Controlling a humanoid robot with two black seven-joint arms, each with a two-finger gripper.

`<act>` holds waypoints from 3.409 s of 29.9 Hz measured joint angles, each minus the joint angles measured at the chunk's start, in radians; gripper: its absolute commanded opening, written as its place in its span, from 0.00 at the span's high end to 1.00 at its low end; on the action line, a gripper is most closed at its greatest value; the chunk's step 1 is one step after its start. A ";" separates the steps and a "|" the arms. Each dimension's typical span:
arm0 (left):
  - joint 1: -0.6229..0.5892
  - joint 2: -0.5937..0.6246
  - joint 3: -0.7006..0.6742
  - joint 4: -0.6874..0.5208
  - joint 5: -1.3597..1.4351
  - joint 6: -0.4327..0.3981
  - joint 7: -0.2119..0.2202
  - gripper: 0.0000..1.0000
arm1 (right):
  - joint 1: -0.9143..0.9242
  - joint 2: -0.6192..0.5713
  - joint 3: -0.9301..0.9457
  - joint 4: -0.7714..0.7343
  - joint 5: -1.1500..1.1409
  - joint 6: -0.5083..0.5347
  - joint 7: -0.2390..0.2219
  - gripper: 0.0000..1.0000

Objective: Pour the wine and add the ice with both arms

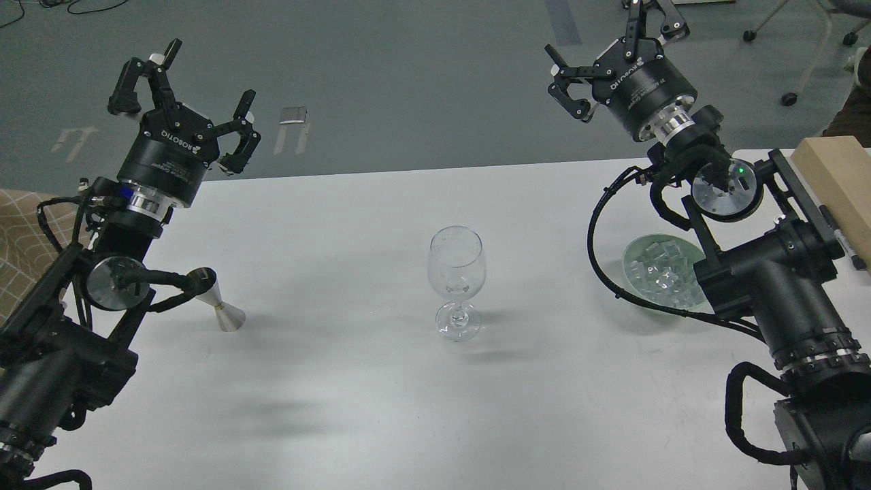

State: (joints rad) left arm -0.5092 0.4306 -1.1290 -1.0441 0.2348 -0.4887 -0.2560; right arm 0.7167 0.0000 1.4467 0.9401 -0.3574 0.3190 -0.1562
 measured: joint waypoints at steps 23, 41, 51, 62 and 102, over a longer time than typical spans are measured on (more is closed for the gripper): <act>-0.001 0.000 -0.002 -0.001 -0.002 0.017 -0.002 0.02 | -0.007 0.000 -0.001 0.000 0.000 0.000 0.000 0.00; 0.001 0.003 -0.008 -0.001 -0.003 0.026 0.000 0.02 | -0.008 0.000 0.004 -0.001 0.001 -0.002 0.001 0.00; 0.006 -0.001 -0.050 -0.001 -0.002 0.016 0.000 0.02 | -0.006 0.000 0.006 -0.001 0.002 -0.004 0.000 0.00; 0.007 -0.003 -0.051 0.001 -0.002 0.010 -0.002 0.02 | -0.006 0.000 0.006 -0.001 0.002 -0.005 0.000 0.00; 0.014 0.007 -0.048 0.002 -0.001 0.000 0.001 0.02 | -0.008 0.000 0.004 -0.003 0.002 -0.009 0.000 0.00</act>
State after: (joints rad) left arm -0.4948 0.4372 -1.1773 -1.0422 0.2338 -0.4888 -0.2549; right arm 0.7085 0.0000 1.4511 0.9369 -0.3559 0.3097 -0.1565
